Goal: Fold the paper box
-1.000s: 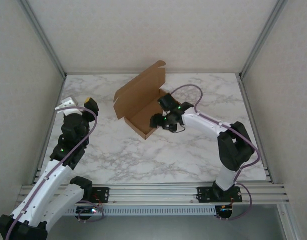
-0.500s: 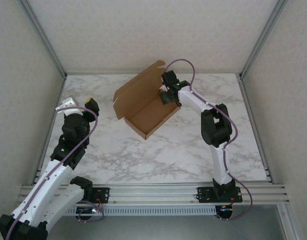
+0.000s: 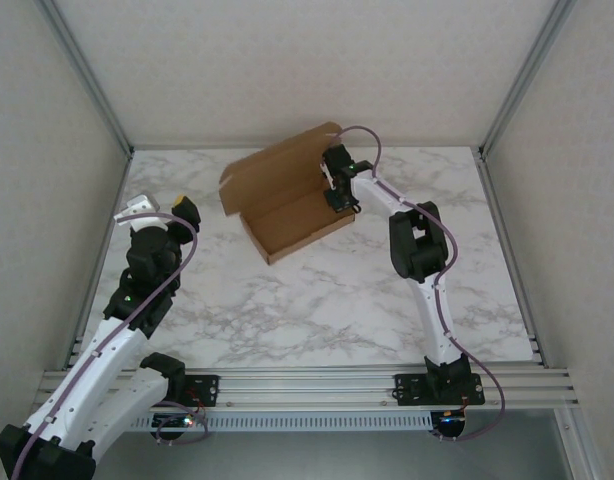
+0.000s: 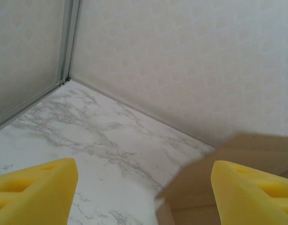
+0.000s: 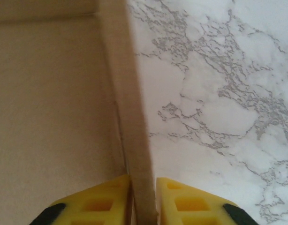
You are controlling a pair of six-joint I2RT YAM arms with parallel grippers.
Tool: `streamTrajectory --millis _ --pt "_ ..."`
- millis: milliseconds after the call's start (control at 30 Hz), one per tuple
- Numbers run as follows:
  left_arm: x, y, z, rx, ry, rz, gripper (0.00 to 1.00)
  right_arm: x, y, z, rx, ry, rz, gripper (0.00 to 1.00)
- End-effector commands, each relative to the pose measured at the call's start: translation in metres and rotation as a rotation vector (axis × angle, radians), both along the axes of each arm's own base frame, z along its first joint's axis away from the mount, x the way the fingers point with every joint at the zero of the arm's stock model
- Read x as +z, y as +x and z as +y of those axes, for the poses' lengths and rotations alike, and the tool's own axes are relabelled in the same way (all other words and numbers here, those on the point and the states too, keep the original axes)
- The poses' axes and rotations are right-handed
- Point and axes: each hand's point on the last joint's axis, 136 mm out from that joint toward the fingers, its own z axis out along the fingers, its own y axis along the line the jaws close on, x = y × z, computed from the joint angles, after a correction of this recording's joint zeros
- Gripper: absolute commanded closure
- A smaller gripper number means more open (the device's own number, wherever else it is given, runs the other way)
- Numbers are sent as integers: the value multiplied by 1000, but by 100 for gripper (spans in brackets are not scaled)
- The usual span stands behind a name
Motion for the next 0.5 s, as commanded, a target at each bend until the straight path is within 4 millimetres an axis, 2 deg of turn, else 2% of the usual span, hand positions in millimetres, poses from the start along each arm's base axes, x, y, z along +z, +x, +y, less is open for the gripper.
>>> streamTrajectory --millis 0,233,467 --pt "4 -1 -4 -17 -10 -23 25 -1 -15 -14 -27 -110 -8 87" --pt "6 -2 -6 -29 -19 -30 24 10 -51 -41 -68 -221 -27 88" --pt "5 -2 -8 -32 -20 -27 23 21 -115 -55 -119 -113 26 81"
